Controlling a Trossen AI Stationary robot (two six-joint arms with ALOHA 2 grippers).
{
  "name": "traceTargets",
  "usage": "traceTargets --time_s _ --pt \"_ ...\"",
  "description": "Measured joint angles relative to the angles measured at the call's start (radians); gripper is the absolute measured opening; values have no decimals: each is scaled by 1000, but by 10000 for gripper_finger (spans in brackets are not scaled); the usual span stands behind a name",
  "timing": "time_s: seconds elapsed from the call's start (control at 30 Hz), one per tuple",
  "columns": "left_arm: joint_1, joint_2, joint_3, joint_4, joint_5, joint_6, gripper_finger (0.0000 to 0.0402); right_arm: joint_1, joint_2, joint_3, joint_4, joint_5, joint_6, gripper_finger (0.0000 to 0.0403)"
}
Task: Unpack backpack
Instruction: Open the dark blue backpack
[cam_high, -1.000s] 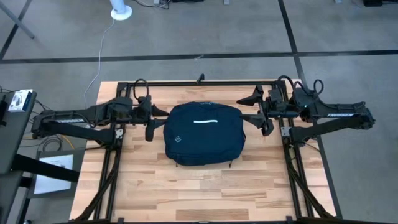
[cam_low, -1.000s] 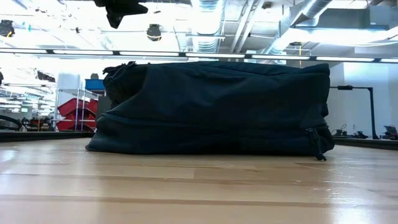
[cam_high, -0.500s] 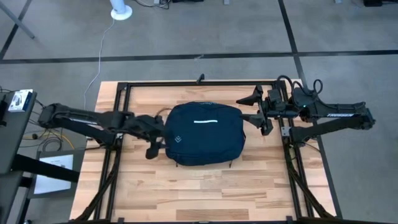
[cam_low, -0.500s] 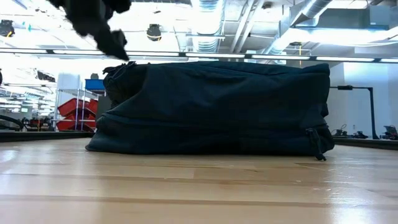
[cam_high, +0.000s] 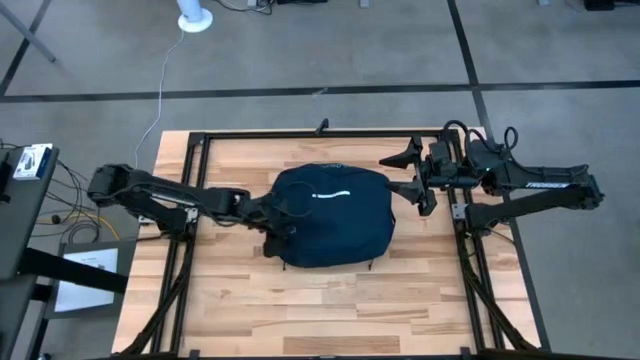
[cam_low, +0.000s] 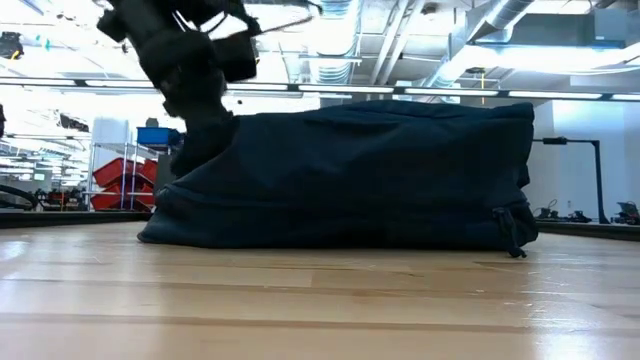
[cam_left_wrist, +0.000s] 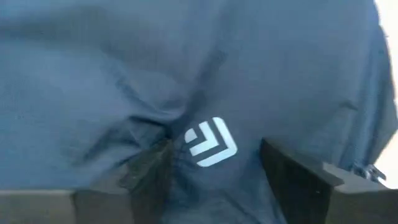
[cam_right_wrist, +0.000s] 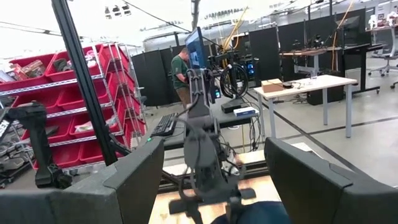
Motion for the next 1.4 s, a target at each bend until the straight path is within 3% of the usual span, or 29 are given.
traceTargets --time_s 0.07,0.23,0.4,0.6,0.73,0.87,1.2,1.4 --pt "1 30 0 23 -18 -6 177 0 0 0 -1 0 0 270" --pt "17 47 32 25 -47 47 24 0 0 0 -1 0 0 270" --pt "105 47 130 -50 -93 193 3 0 0 0 -1 0 0 270" --pt "256 47 234 -143 -98 394 0 -2 0 0 -1 0 0 270" --pt "310 47 278 -151 -75 344 1 3 0 0 -1 0 0 270" --pt "295 46 304 -192 -14 348 9 25 0 0 -7 0 0 270" --pt "228 -6 304 -263 17 122 137 48 14 0 -33 0 1 270" --pt "206 -77 304 -471 100 98 169 47 59 2 -20 0 2 270"
